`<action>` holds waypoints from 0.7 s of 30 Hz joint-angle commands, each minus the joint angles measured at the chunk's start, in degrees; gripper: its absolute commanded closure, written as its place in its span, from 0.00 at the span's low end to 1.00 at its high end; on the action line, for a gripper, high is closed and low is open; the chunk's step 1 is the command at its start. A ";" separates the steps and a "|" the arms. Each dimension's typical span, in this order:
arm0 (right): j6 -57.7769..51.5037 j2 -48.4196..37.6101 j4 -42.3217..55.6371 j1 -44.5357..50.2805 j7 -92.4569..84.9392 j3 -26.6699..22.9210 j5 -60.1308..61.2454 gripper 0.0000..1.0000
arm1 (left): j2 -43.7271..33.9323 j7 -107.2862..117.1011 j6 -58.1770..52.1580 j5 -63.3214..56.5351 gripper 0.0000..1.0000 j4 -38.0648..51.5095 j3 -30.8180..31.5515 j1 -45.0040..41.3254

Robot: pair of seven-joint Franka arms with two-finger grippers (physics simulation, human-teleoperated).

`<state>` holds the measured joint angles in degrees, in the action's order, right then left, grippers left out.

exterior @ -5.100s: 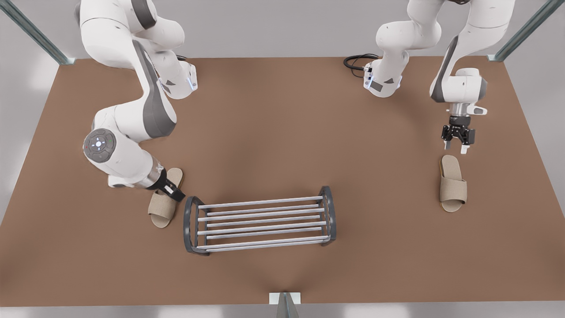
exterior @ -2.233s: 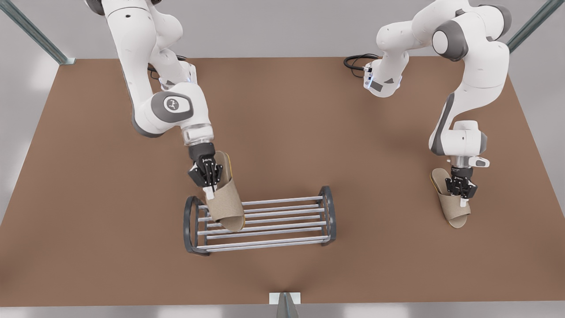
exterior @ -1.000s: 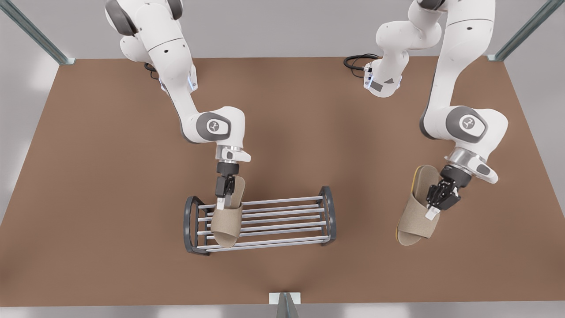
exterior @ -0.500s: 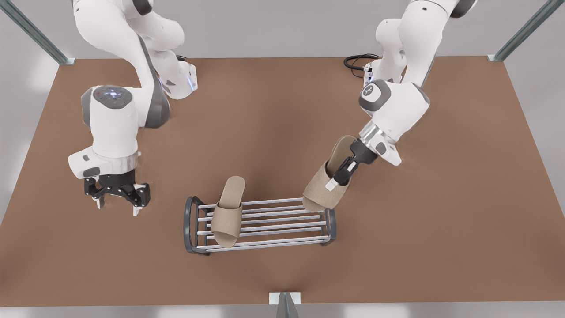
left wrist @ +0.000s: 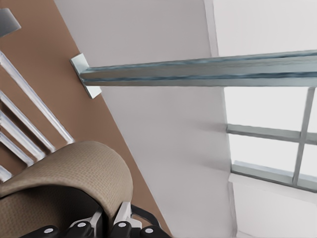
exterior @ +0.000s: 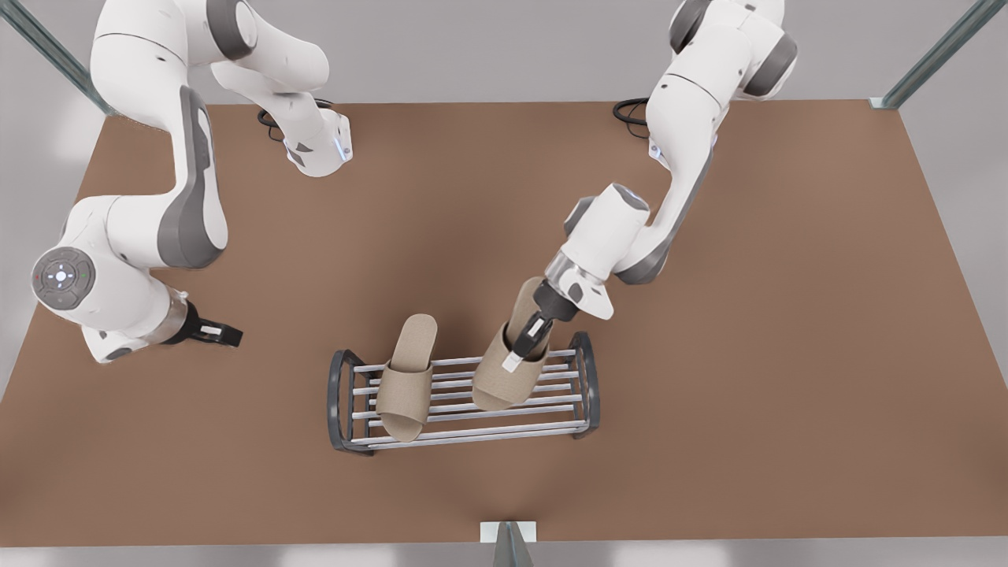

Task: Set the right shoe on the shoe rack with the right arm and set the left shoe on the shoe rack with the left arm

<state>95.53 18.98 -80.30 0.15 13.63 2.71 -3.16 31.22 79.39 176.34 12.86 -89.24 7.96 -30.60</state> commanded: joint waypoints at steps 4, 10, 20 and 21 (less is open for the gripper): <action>7.30 -3.69 -2.84 -0.68 -15.03 0.01 0.52 0.00 | 3.32 22.56 6.12 -2.31 0.79 0.38 -0.40 -1.13; 7.66 -1.93 -0.65 -0.77 -14.94 -0.34 0.17 0.00 | 4.11 22.65 8.40 -2.14 0.57 -1.29 -0.40 -1.13; 7.74 -1.67 -0.74 -1.21 -15.12 -0.51 0.17 0.00 | 4.29 23.17 8.05 -2.23 0.34 -1.12 -0.93 -1.39; 7.74 -1.67 -0.74 -1.21 -15.12 -0.51 0.17 0.00 | 4.11 23.17 7.87 -2.14 0.23 -1.12 -1.11 -1.39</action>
<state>103.01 17.35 -81.07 -1.02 3.31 2.21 -3.03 35.41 95.21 184.28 10.75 -90.38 7.02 -31.98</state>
